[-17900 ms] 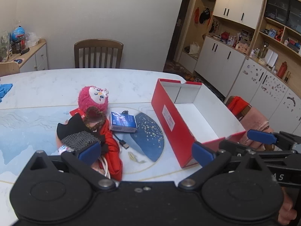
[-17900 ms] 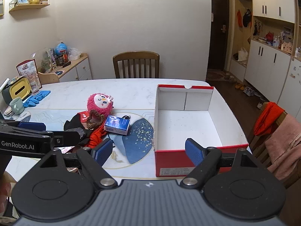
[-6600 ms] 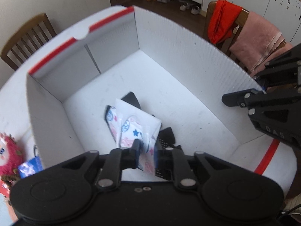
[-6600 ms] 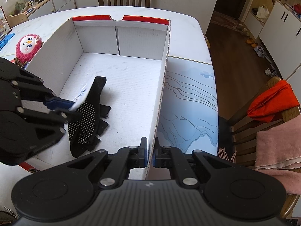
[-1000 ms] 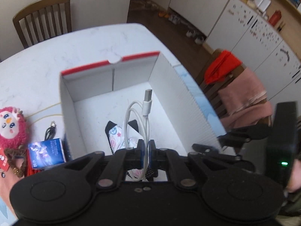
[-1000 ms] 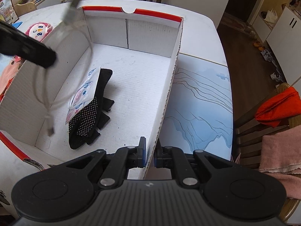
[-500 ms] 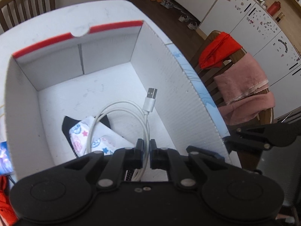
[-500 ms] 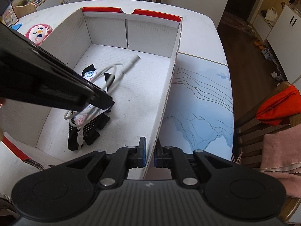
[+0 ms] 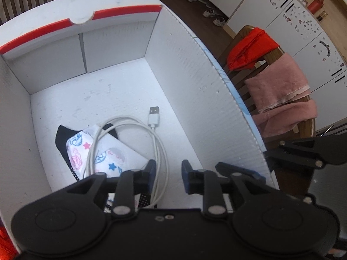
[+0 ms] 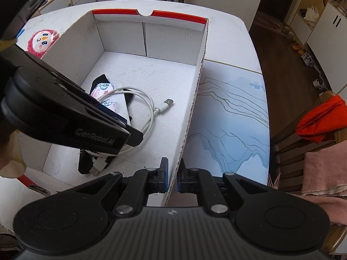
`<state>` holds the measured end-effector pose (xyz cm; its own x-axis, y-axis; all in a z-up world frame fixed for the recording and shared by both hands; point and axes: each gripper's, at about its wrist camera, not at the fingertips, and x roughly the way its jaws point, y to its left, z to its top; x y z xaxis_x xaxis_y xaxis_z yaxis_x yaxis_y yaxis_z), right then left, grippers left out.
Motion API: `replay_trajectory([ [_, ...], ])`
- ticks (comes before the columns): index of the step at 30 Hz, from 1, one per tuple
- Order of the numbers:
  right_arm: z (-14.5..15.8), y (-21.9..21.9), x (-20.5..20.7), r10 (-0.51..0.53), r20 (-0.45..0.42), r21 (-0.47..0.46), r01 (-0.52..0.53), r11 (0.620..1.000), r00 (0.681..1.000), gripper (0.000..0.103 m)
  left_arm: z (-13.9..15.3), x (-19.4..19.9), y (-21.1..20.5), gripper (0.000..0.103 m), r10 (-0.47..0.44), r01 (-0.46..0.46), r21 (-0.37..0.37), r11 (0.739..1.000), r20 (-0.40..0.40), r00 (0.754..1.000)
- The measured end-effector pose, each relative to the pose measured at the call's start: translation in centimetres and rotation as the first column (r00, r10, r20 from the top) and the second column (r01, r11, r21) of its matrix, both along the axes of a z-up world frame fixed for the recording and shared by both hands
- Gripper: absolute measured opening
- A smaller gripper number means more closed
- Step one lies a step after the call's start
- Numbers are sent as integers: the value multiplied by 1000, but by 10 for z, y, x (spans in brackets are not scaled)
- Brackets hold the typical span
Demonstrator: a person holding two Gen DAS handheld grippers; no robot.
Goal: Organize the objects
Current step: 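Open the left gripper to drop the cable onto the mask, then withdraw the left gripper from the box toward the table items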
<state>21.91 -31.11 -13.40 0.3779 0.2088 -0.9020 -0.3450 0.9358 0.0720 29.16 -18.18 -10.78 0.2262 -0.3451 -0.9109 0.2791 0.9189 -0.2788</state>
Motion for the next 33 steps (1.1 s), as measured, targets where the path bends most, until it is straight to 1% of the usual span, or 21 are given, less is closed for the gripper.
replay_trajectory([
  [1, 0, 0, 0, 0, 0, 0, 0, 1000, 1000, 7, 2, -2, 2, 32, 1, -1, -5, 1000, 7, 1000],
  [3, 0, 0, 0, 0, -1, 1, 0, 1000, 1000, 7, 8, -4, 5, 40, 8, -7, -9, 1000, 23, 1000],
  [4, 0, 0, 0, 1, 0, 1, -1, 1000, 1000, 7, 10, -6, 8, 41, 13, -13, -10, 1000, 33, 999],
  [8, 0, 0, -1, 2, 0, -1, -2, 1000, 1000, 7, 25, -12, 19, 41, 41, -40, -27, 999, 65, 997],
  [16, 0, 0, -1, 3, 0, -4, -3, 1000, 1000, 7, 57, -24, 41, 41, 93, -89, -38, 995, 136, 986],
  [18, 0, 0, -1, 4, 0, -4, -4, 1000, 1000, 7, 63, -26, 47, 41, 109, -107, -25, 994, 158, 981],
  [25, 0, 0, -1, 6, -1, -9, -6, 1000, 1000, 7, 78, -41, 72, 41, 155, -155, -14, 988, 204, 967],
  [30, 0, 1, -1, 10, -3, -15, -10, 1000, 1000, 7, 90, -55, 94, 41, 193, -195, -17, 981, 232, 953],
  [33, 0, 1, -1, 11, -3, -17, -11, 1000, 1000, 7, 96, -66, 109, 46, 223, -229, -3, 973, 248, 943],
])
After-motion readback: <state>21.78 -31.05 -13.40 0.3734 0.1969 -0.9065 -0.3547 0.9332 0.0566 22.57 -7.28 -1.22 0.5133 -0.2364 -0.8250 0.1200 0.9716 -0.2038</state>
